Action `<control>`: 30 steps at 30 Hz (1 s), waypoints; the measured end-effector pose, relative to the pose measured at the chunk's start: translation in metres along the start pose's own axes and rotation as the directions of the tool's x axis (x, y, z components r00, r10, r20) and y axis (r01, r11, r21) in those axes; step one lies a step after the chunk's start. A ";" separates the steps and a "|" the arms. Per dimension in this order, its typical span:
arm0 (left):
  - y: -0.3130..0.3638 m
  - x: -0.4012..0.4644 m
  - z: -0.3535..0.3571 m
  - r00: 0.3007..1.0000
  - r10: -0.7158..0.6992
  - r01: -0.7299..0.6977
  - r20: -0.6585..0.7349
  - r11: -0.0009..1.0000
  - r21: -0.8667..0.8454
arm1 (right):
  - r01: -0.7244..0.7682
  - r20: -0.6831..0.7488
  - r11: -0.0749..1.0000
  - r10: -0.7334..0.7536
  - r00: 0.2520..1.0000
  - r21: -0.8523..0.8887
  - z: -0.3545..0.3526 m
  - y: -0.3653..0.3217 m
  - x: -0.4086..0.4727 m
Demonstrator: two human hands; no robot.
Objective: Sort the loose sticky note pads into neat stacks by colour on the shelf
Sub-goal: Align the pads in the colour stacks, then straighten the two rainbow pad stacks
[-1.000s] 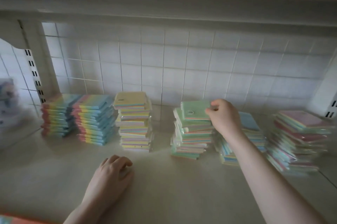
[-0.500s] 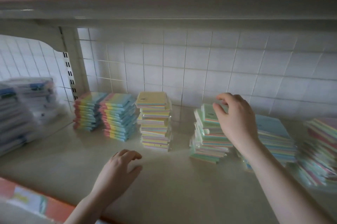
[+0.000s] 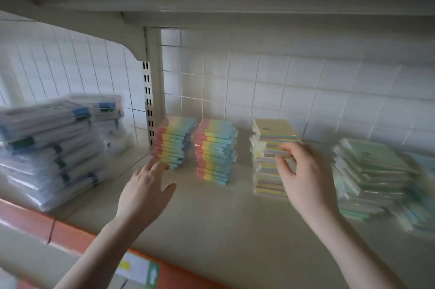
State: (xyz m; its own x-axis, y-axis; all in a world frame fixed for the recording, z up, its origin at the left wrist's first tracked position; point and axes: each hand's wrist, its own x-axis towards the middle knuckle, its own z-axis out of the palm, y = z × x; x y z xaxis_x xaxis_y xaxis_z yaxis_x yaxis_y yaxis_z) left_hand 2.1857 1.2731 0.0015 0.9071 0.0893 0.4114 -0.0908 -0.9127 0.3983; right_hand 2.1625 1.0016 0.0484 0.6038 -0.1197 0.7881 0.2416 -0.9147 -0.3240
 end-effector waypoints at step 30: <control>-0.115 0.133 0.024 0.817 0.290 -0.104 0.499 0.924 -0.367 | -0.605 0.698 0.796 0.432 0.571 0.002 0.193 -0.147 -0.002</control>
State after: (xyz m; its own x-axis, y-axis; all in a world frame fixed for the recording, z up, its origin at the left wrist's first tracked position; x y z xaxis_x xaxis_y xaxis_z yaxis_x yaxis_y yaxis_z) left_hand 2.3267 1.3802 -0.0086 0.9196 -0.3906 0.0428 -0.3293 -0.7067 0.6263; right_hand 2.2725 1.2106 -0.0064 0.9794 -0.1943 -0.0554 -0.1716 -0.6548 -0.7361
